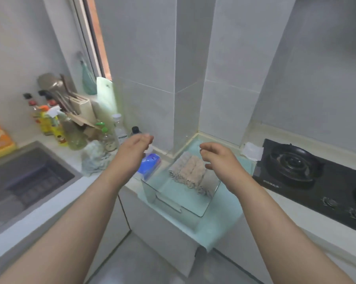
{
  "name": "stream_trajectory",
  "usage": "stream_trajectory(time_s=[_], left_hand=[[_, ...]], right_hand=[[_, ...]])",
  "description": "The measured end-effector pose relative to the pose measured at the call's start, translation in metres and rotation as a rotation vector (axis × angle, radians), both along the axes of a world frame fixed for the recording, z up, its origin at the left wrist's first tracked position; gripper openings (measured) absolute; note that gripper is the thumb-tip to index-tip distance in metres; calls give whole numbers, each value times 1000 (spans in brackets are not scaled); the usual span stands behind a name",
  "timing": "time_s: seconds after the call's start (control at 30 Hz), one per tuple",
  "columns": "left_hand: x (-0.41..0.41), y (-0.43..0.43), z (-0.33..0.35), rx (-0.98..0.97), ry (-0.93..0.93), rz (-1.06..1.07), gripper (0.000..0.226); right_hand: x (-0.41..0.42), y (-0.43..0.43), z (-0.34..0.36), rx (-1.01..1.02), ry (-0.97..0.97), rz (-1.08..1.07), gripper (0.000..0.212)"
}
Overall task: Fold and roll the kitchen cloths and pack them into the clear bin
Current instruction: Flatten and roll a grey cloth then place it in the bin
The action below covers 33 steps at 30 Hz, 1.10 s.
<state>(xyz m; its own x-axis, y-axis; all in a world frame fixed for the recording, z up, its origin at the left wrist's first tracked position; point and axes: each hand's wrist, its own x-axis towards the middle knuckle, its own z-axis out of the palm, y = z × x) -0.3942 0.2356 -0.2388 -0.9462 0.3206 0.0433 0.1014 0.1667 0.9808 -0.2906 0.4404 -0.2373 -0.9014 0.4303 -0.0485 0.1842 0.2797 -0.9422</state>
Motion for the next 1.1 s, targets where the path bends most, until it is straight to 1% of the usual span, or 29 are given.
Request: stream_trajectory(time_s=[0.07,0.1,0.17,0.23,0.37,0.47,0.53,0.67,0.77,0.93,1.1], left_hand=[[16,-35,13,-21,51,65,25],[24,-54,19,-22,82,101,23],[42,-97,27,-28,134,186,13],[62,-149,31,-49,151,286,16],[111,-267,33,-70,150,501,14],[156,-350,31,-43,116,695,17],[187,-399,28,-47,94,785,11],[247,-490,22,-82,77,966,16],[291,-543,19,-77,86,1112,18],[348,-605,8,-74,57,1274,17],[370,-671,-10,-73,11,1407,17]], right_hand=[[-2,-33,10,12,30,87,29],[-3,-51,14,20,46,135,30],[-6,-90,22,47,80,237,31],[-6,-135,30,75,108,334,32],[-6,-238,39,69,155,517,32],[2,-327,39,61,158,672,33],[12,-384,37,61,161,775,32],[36,-484,33,111,180,981,34],[52,-547,30,118,198,1101,35],[74,-632,21,85,204,1252,33],[70,-712,3,50,133,1396,30]])
